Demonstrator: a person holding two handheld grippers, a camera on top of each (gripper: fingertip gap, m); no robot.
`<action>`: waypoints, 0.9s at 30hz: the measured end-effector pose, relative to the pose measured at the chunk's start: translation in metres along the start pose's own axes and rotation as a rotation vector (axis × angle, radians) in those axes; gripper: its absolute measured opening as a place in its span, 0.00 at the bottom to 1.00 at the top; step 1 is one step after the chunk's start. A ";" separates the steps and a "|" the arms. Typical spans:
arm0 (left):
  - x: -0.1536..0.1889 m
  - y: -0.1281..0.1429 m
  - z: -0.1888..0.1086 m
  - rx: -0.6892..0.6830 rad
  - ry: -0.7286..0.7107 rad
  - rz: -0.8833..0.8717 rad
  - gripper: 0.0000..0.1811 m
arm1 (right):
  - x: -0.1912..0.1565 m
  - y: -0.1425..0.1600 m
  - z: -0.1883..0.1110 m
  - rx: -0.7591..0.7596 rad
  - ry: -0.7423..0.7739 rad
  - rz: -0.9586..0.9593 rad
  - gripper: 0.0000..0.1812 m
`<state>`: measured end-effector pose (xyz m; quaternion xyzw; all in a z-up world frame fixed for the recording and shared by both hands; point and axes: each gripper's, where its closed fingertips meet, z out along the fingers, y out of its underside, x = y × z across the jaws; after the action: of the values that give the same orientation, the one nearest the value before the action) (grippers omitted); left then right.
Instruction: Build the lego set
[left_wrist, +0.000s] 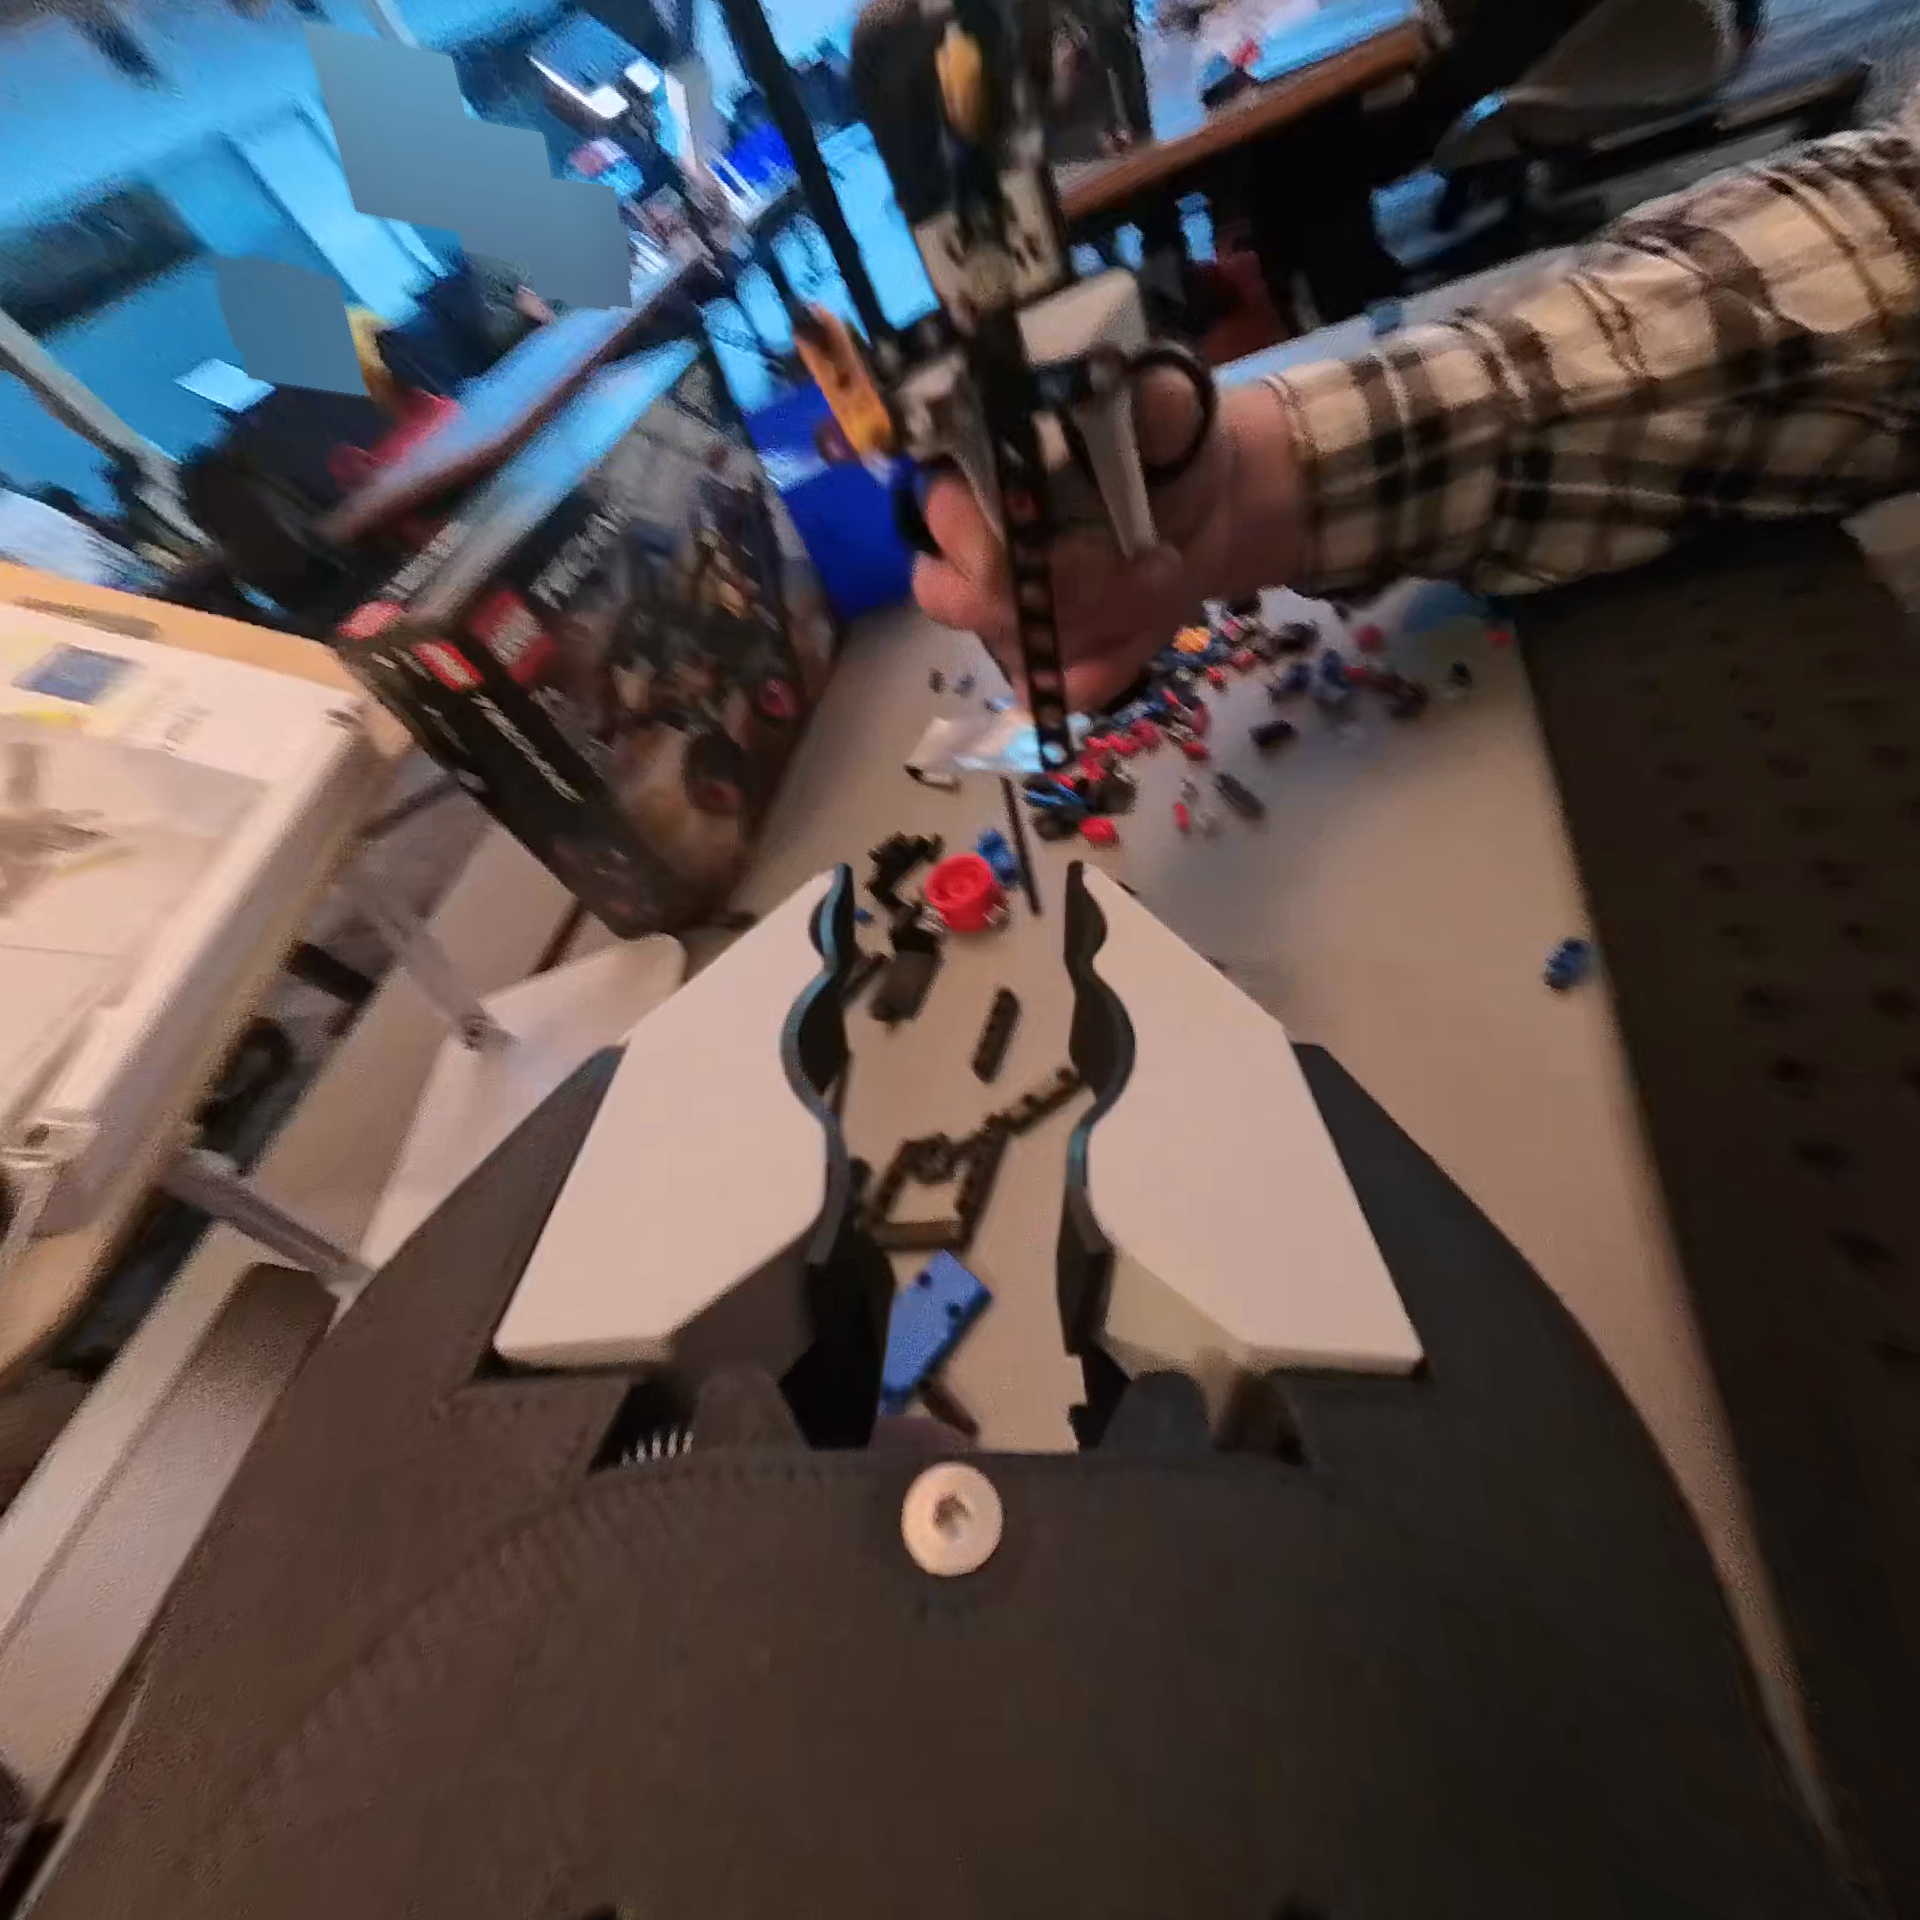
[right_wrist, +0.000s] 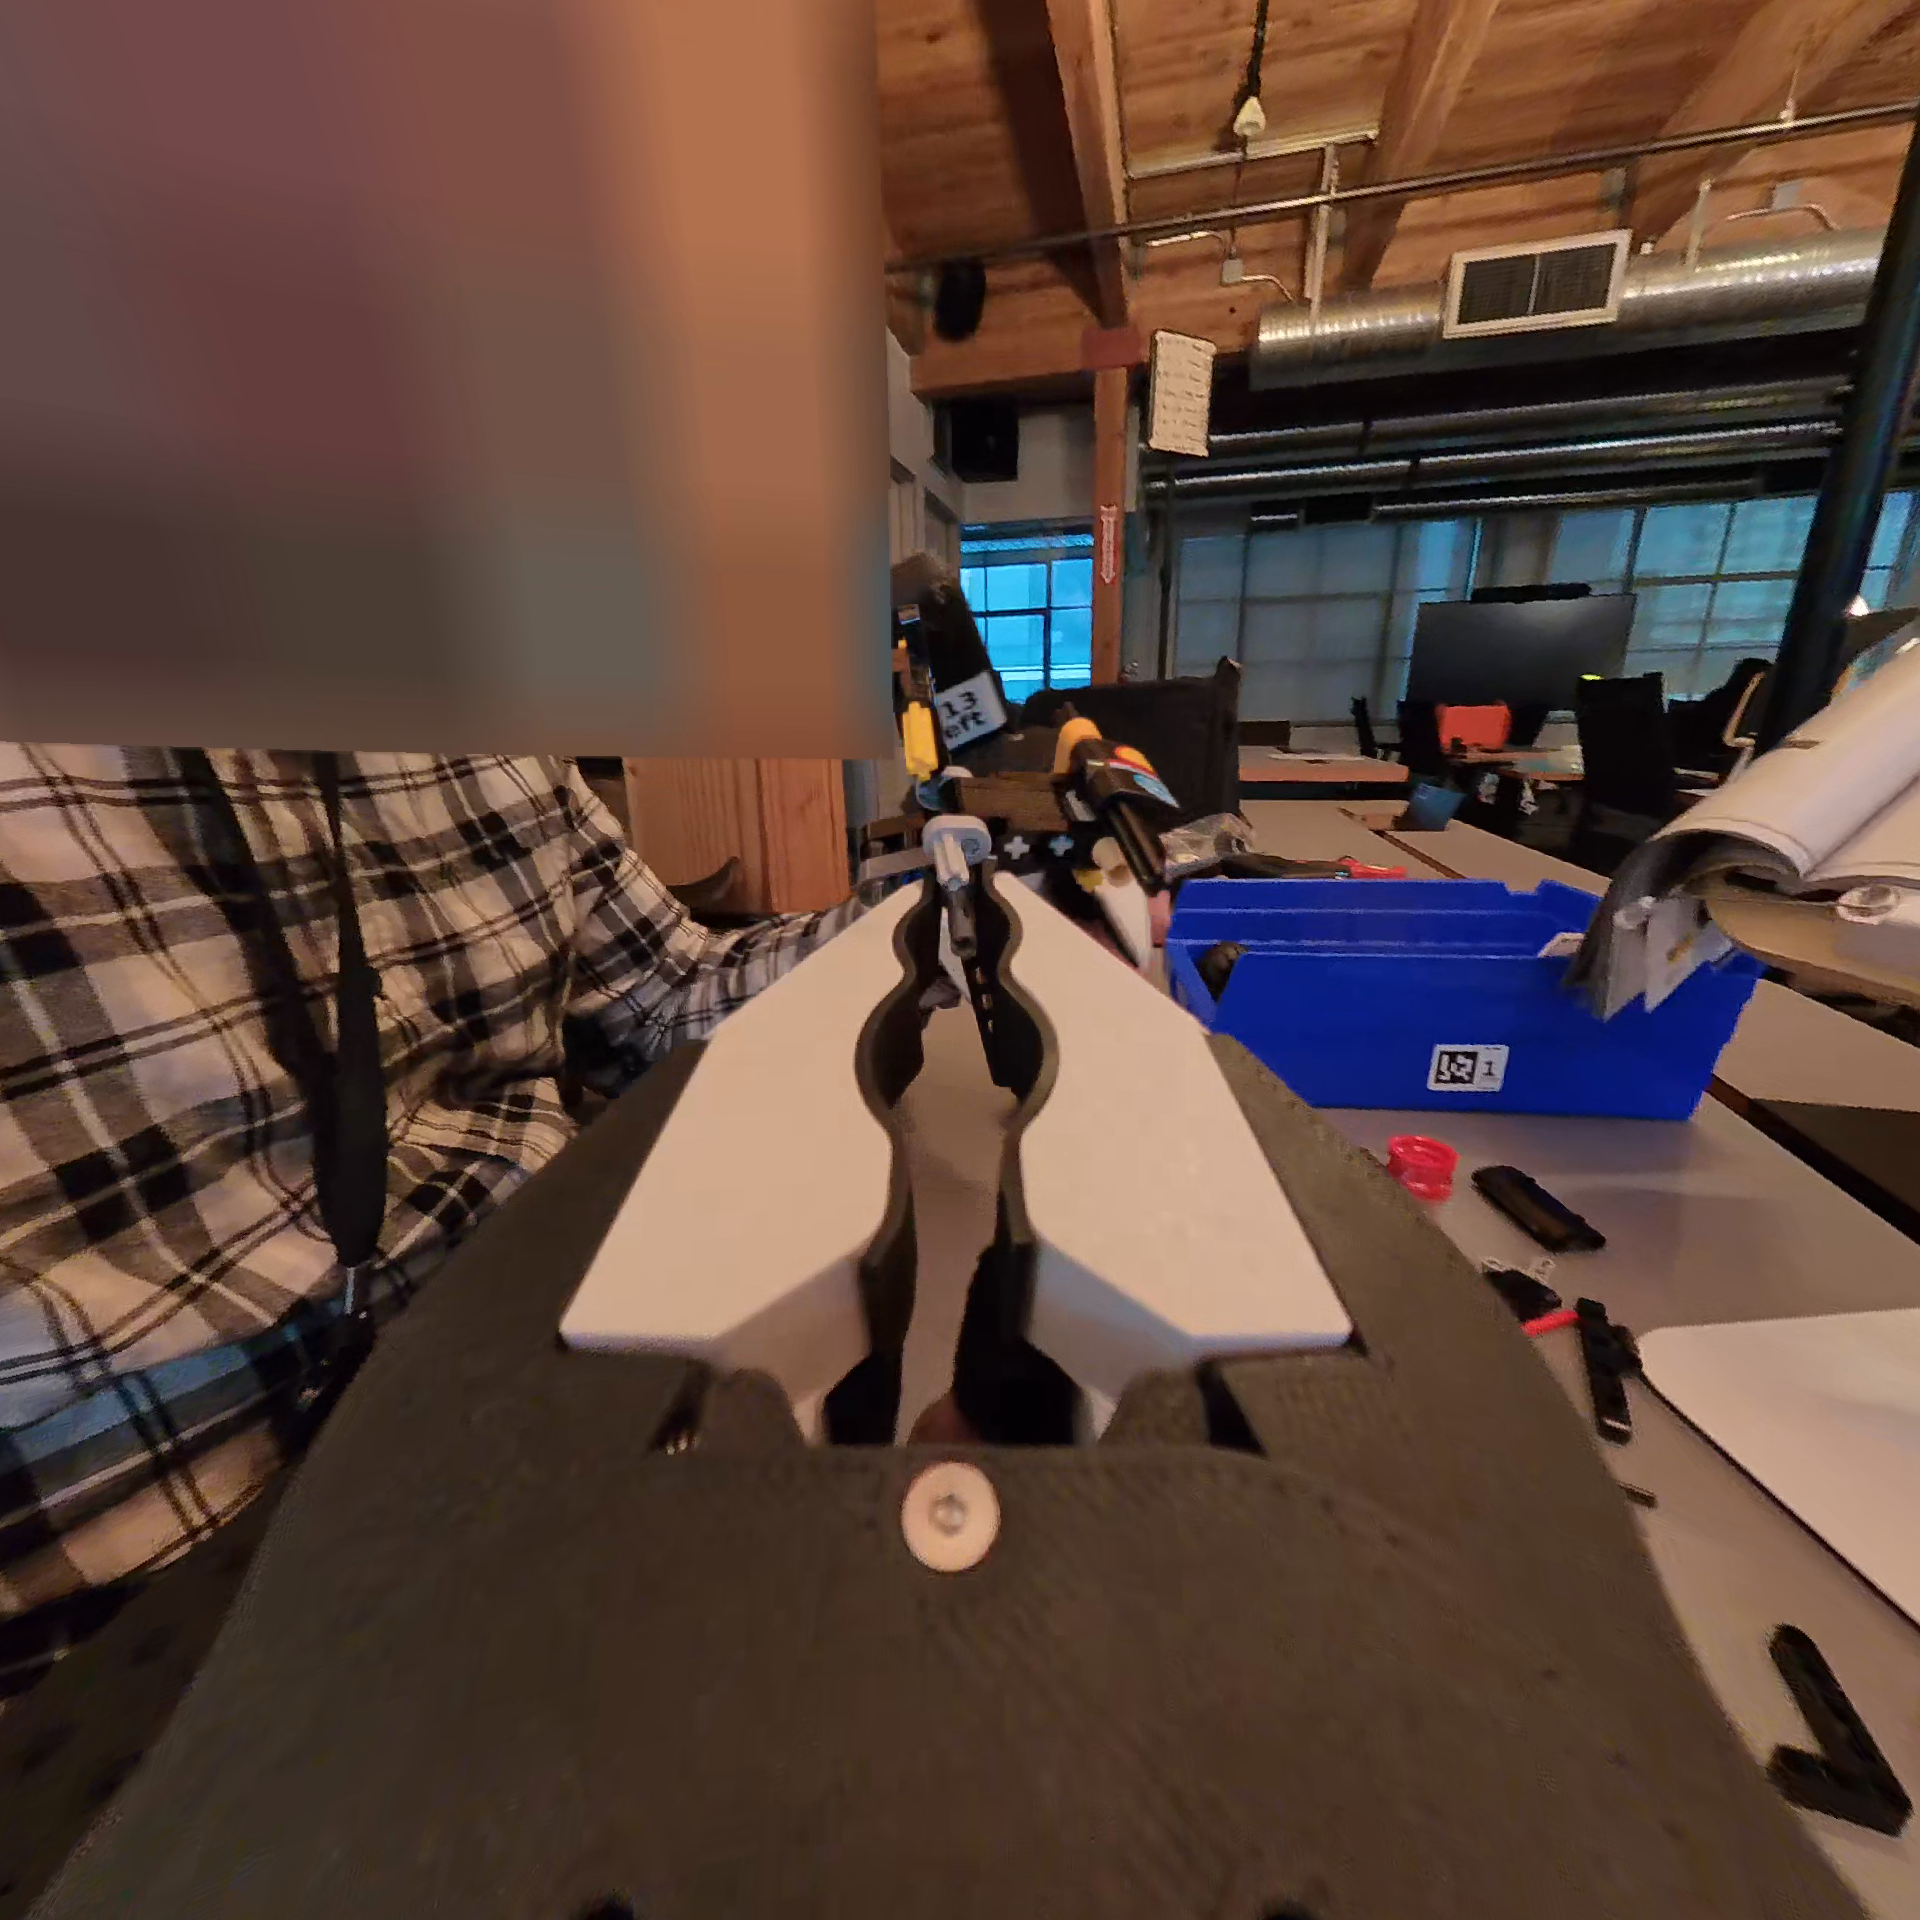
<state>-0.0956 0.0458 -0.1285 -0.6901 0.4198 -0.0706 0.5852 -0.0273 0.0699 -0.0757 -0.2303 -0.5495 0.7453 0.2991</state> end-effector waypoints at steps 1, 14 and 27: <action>0.007 0.005 -0.001 -0.023 0.051 -0.013 0.21 | -0.002 -0.002 -0.001 0.006 -0.014 0.003 0.02; 0.078 0.060 0.019 -0.313 0.361 -0.006 0.29 | -0.028 -0.025 -0.019 0.094 -0.169 0.045 0.02; 0.085 0.082 0.011 -0.403 0.428 -0.046 0.27 | -0.028 -0.022 -0.026 0.067 -0.166 0.037 0.02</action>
<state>-0.0751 0.0006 -0.2364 -0.7714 0.5233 -0.1429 0.3329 0.0142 0.0729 -0.0614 -0.1674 -0.5429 0.7853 0.2462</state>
